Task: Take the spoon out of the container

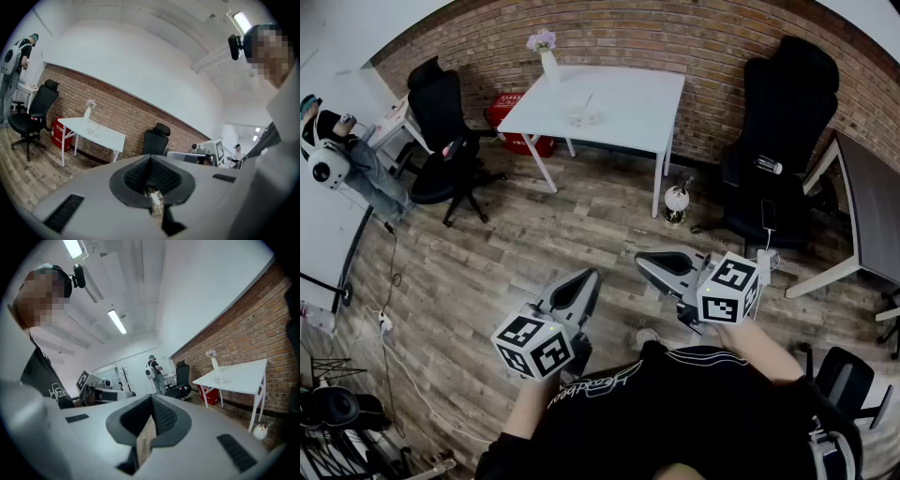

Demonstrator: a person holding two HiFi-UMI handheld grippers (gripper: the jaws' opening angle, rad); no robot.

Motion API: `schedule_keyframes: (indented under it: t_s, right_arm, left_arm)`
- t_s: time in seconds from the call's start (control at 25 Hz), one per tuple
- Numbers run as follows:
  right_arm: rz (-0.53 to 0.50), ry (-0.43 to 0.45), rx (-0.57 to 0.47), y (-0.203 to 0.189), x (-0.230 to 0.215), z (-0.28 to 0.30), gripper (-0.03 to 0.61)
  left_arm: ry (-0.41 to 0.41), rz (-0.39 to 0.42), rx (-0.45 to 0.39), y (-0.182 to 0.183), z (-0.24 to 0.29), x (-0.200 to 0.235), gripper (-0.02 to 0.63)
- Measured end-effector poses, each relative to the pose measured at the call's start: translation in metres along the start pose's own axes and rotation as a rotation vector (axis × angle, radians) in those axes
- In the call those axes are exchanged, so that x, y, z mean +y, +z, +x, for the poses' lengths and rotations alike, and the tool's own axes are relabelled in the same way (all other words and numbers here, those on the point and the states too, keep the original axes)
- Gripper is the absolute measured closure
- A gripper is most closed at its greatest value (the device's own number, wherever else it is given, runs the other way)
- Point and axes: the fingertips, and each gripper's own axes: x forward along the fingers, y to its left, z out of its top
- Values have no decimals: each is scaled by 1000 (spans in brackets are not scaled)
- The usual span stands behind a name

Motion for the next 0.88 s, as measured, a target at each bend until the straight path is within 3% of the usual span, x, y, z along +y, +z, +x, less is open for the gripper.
schedule_keyframes:
  t_s: [0.52,0.88]
  right_arm:
    - [88,-29,-27,10,-75,4,581]
    - [70,1,-51,45,-130,6,581]
  left_arm:
    - [-9,-57,20,12,60,26,609]
    - [0,-6,-10,49,111,35,609]
